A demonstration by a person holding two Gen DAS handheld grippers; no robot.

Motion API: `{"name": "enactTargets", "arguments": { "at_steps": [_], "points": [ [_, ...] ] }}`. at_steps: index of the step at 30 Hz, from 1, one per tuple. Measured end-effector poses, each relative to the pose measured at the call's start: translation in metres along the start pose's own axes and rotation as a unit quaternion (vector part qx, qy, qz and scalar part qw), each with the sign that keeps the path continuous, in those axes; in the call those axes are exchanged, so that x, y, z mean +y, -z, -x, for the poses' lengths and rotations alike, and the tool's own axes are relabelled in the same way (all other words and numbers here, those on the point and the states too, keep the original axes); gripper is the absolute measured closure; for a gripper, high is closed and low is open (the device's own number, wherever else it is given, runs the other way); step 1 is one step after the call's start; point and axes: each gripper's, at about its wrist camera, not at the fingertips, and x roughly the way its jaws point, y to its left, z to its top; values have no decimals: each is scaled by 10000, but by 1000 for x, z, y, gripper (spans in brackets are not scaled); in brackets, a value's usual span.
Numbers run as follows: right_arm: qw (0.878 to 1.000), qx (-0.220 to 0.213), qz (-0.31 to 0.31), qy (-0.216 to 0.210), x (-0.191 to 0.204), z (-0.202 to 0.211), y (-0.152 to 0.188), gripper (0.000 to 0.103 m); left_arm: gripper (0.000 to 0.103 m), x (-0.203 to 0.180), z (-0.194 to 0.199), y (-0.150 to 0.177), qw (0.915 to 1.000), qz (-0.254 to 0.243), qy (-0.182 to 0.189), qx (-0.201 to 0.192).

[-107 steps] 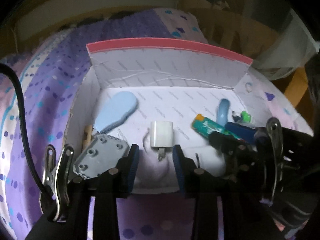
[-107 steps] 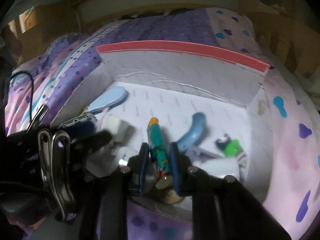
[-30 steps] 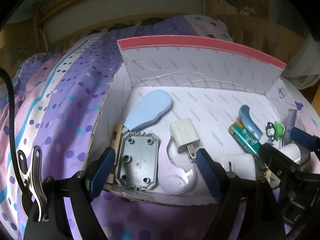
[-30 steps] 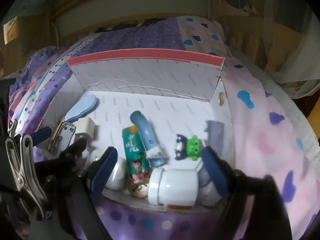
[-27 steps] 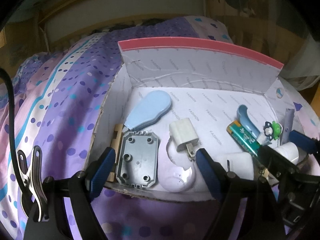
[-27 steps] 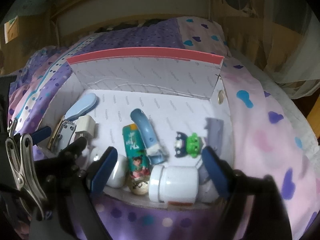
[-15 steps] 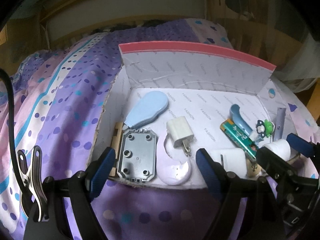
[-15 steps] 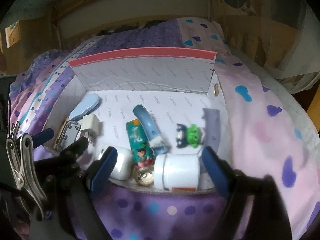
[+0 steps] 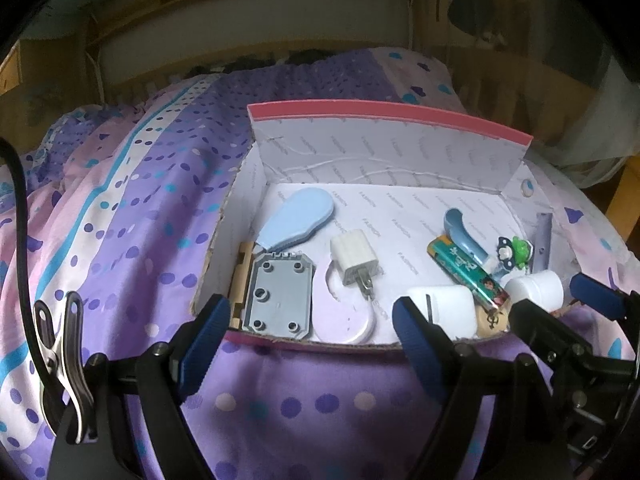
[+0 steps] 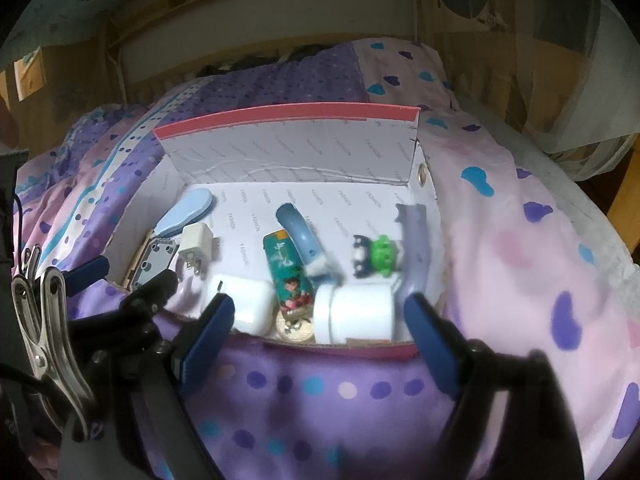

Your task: Organize rigid objects

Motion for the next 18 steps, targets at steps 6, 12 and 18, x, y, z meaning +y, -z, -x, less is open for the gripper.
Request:
{"name": "enactTargets", "arguments": {
  "at_steps": [6,12,18],
  "points": [
    [9998,-114,109,86,5,14,8,12,12,12,13,5,9989,404,236,100],
    [9999,-102,114,-58,7,25,16,6,12,9,19,17,9991,311,142,256],
    [9995,10,-245,-201,-3,32,22,3,11,1,37,26,9998,112,106,88]
  ]
}}
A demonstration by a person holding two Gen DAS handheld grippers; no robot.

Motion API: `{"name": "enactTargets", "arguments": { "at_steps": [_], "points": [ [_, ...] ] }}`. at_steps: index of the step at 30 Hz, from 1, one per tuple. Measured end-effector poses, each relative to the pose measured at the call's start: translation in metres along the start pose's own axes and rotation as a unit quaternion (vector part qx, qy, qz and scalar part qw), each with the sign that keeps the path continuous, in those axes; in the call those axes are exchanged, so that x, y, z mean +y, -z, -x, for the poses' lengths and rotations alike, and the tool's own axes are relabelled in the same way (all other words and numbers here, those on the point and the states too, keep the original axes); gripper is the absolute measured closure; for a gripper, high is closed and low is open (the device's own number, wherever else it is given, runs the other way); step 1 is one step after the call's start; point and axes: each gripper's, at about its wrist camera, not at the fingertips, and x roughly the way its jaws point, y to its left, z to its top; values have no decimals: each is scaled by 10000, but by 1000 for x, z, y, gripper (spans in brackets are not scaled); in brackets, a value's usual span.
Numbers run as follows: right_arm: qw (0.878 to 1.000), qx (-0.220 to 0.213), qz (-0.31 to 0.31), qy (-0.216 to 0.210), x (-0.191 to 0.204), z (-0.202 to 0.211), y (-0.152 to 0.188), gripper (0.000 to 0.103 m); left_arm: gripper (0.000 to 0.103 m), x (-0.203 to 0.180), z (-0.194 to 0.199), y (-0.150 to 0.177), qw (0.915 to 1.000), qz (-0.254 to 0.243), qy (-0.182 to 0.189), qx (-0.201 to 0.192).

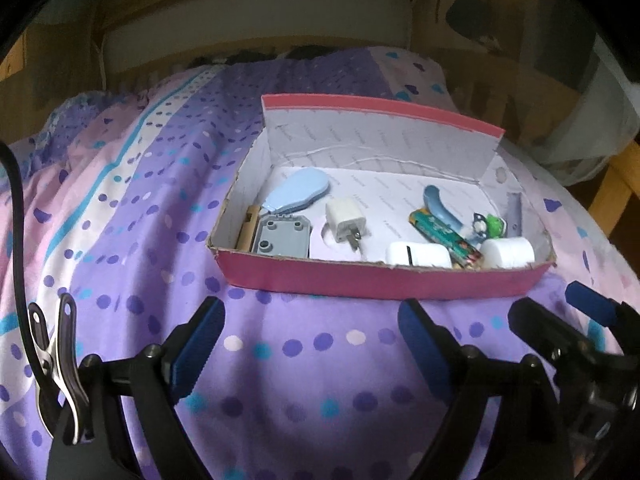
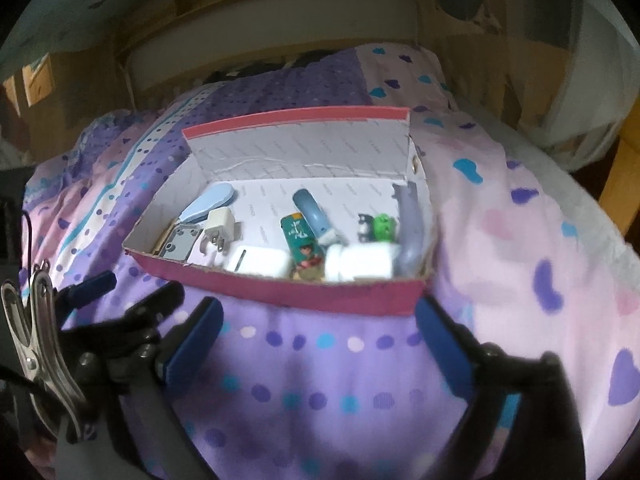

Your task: Organize rigid objects

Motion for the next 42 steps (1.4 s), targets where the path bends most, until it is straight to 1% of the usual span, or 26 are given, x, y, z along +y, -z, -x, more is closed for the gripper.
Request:
{"name": "enactTargets", "arguments": {
  "at_steps": [2,5,13,18,20,25,31,42],
  "points": [
    [9998,87,-171,-53,-5,0,3,3,11,-3,6,4,9999,-120,-89,-69],
    [9991,219,-356,-79,-11,1,6,3,11,-6,13,9,9997,-217,-76,-96],
    [9974,546,-462,-18,-17,7,17,3,11,-1,23,17,9999,-132,-42,-7],
    [9979,539,-363,45,-15,20,26,3,11,1,31,27,9997,-76,94,207],
    [9980,522,-344,39,-15,26,30,3,11,1,35,32,9996,-86,72,270],
    [9988,428,-253,49,-14,40,38,3,11,0,51,41,9997,-125,64,178],
    [9993,375,-30,28,-6,54,47,3,11,-4,57,47,9995,-228,69,208],
    [9985,530,-82,-47,-8,47,48,3,11,-6,48,48,9989,-249,111,388]
  ]
}}
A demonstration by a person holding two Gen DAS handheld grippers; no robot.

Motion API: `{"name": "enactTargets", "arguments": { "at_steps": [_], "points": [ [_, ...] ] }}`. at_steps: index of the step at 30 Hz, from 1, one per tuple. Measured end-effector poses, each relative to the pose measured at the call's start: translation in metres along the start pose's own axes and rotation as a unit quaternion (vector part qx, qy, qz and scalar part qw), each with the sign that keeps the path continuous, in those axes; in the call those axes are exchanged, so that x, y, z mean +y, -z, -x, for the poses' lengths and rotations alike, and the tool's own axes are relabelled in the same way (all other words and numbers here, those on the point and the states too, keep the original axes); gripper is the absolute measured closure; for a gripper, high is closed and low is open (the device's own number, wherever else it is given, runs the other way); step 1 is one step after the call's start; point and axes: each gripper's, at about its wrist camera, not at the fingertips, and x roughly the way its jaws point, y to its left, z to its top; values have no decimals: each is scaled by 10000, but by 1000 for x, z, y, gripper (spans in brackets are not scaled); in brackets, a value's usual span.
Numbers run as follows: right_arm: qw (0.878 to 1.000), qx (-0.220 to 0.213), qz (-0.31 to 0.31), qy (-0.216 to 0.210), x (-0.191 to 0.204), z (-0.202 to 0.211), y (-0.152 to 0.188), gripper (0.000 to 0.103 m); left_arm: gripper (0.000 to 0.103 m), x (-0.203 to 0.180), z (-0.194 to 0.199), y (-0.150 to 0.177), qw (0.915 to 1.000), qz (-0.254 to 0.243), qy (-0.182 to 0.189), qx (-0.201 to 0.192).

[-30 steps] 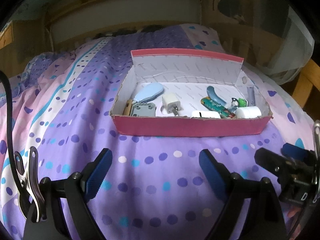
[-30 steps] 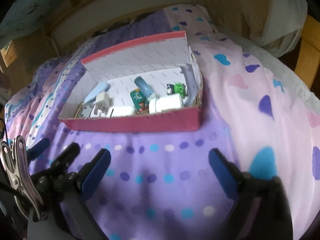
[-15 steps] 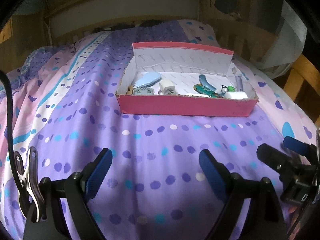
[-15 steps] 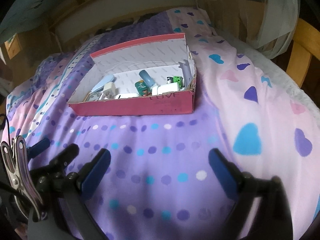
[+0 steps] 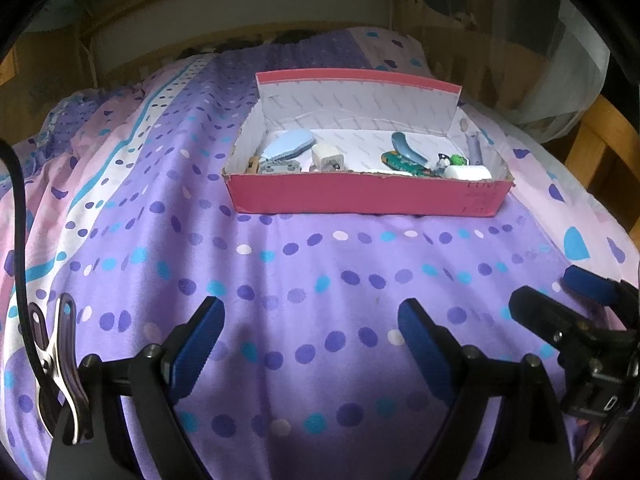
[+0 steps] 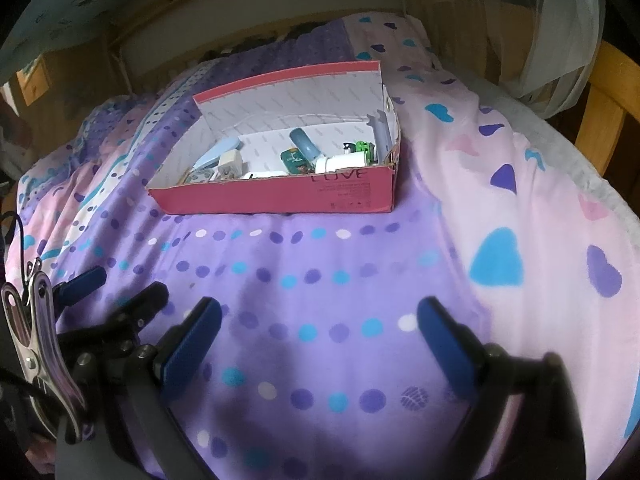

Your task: Organize rigid objects

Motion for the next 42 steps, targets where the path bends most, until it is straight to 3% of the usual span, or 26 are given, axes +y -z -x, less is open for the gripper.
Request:
{"name": "enactTargets", "arguments": {
  "at_steps": [42],
  "points": [
    [10000,6,87,-13,5,-1,0,3,11,0,2,-2,10000,-27,24,-39]
  ]
}}
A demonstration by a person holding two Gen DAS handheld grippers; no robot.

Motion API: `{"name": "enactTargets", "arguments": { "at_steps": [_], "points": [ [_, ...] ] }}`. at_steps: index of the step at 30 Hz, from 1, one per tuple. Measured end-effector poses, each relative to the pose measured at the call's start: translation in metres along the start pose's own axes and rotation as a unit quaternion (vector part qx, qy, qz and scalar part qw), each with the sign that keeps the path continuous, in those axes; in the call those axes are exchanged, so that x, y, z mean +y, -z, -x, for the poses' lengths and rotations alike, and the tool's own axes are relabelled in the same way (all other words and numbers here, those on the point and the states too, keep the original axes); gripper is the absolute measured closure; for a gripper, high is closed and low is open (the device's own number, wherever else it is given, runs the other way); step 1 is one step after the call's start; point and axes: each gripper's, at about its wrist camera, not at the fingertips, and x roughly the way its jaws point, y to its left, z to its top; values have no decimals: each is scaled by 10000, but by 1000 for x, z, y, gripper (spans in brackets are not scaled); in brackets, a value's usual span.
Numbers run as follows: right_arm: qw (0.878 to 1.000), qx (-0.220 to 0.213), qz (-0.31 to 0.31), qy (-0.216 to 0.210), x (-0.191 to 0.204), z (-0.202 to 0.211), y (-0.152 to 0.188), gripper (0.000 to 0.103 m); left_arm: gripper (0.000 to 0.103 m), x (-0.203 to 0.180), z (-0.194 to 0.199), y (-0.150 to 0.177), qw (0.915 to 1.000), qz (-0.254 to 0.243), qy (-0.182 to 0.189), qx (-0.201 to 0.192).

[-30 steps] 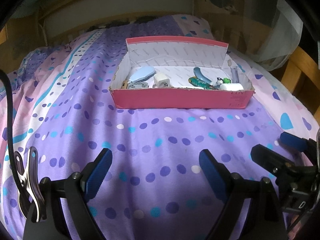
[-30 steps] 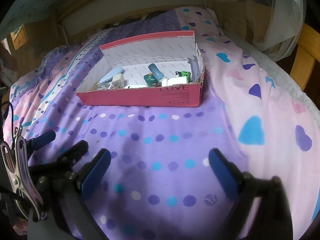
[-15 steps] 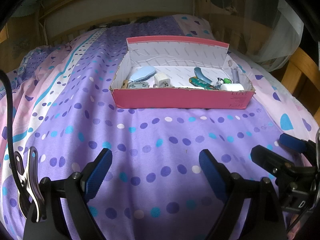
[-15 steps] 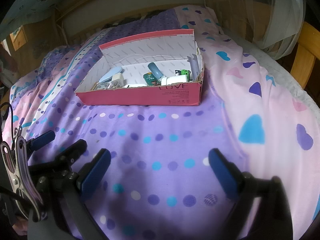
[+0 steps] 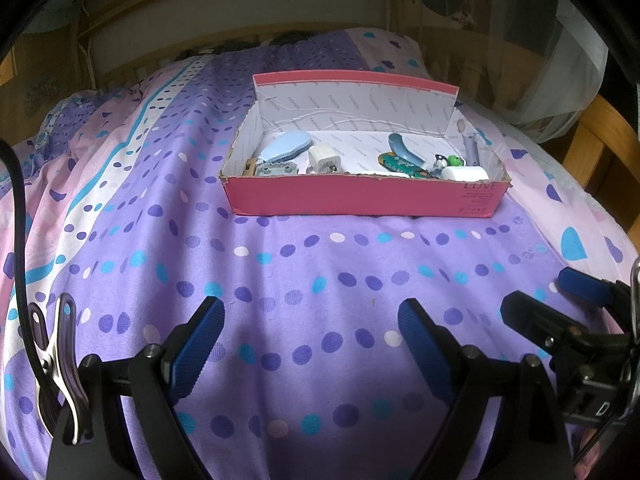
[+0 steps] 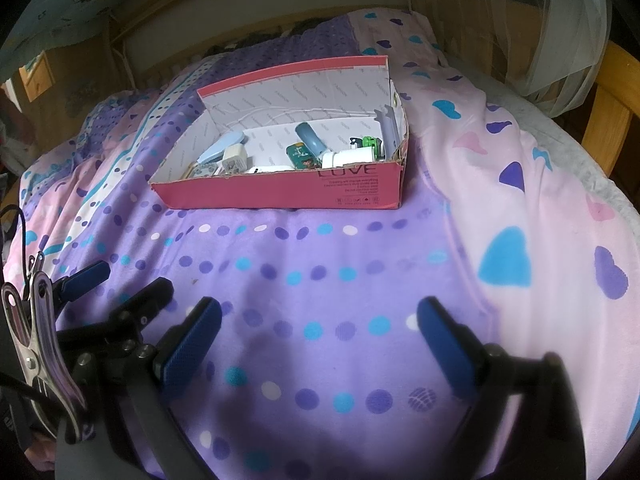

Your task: Organize rigid objects

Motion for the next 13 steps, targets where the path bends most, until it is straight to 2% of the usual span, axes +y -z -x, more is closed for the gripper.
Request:
{"name": "enactTargets", "arguments": {
  "at_steps": [13],
  "points": [
    [10000,3,-8,-2,0,0,0,3,11,1,0,2,10000,21,61,-41]
  ]
}}
